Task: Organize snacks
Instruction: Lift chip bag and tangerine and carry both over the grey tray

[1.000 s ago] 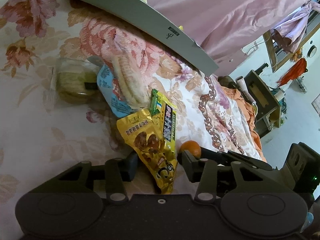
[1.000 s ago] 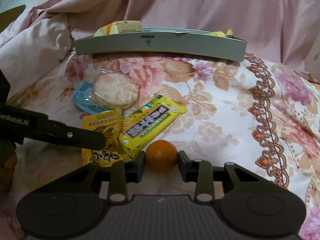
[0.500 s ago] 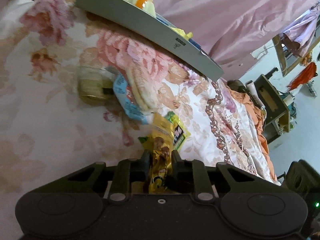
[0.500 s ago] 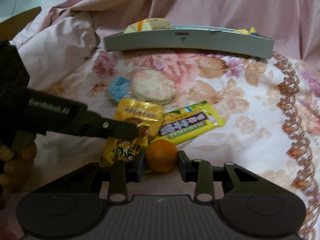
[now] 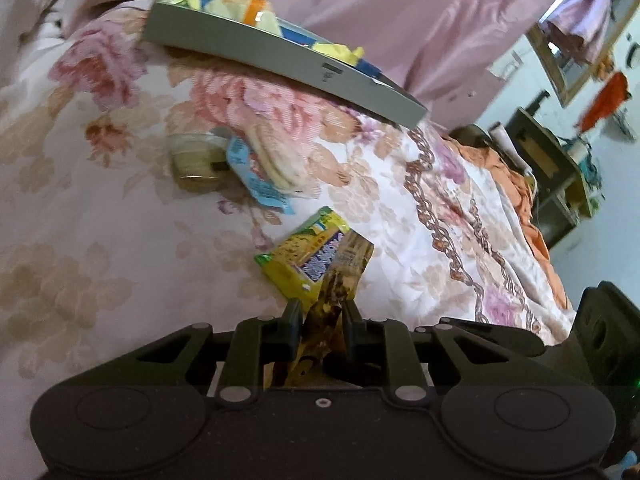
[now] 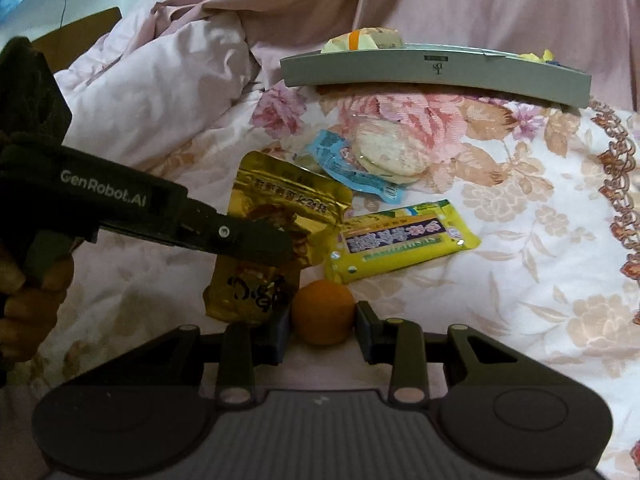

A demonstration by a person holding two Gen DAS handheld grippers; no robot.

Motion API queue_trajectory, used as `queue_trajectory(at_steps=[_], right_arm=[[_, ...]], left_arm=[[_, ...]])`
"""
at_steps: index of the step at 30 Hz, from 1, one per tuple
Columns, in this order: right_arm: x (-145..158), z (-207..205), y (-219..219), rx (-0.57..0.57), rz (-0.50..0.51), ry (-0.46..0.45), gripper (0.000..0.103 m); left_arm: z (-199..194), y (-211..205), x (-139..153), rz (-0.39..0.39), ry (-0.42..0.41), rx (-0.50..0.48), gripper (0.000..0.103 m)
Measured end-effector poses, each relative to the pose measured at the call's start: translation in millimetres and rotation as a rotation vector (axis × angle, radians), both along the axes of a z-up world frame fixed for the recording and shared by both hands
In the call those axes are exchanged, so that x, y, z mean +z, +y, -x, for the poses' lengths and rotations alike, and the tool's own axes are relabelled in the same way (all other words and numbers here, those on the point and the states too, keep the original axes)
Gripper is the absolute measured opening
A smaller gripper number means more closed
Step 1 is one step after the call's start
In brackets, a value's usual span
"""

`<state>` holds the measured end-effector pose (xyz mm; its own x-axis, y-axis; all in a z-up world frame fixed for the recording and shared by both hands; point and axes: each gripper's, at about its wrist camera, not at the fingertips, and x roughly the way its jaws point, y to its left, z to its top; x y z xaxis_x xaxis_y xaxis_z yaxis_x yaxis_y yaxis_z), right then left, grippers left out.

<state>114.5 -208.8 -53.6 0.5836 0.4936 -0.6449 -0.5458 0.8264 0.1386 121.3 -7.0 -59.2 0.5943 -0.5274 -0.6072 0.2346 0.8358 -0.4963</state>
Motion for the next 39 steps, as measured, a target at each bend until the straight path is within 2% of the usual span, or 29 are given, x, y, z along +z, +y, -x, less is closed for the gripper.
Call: queue_trajectory(at_steps=[4, 12, 29, 39], right_arm=[[1, 4, -3, -0.009, 0.004, -0.006, 0.038], [0, 6, -4, -0.012, 0.013, -0.015, 0.038], [2, 10, -9, -0.062, 0.026, -0.054, 0.038], [10, 7, -13, -0.094, 0.024, -0.107, 0.038]], left_arm=[[-1, -8, -6, -0.042, -0.001, -0.033, 0.022], [-2, -13, -13, -0.065, -0.001, -0.046, 0.02], [3, -13, -5, -0.061, -0.066, -0.013, 0.019], [0, -5, 8, -0.02, -0.157, 0.033, 0.019]])
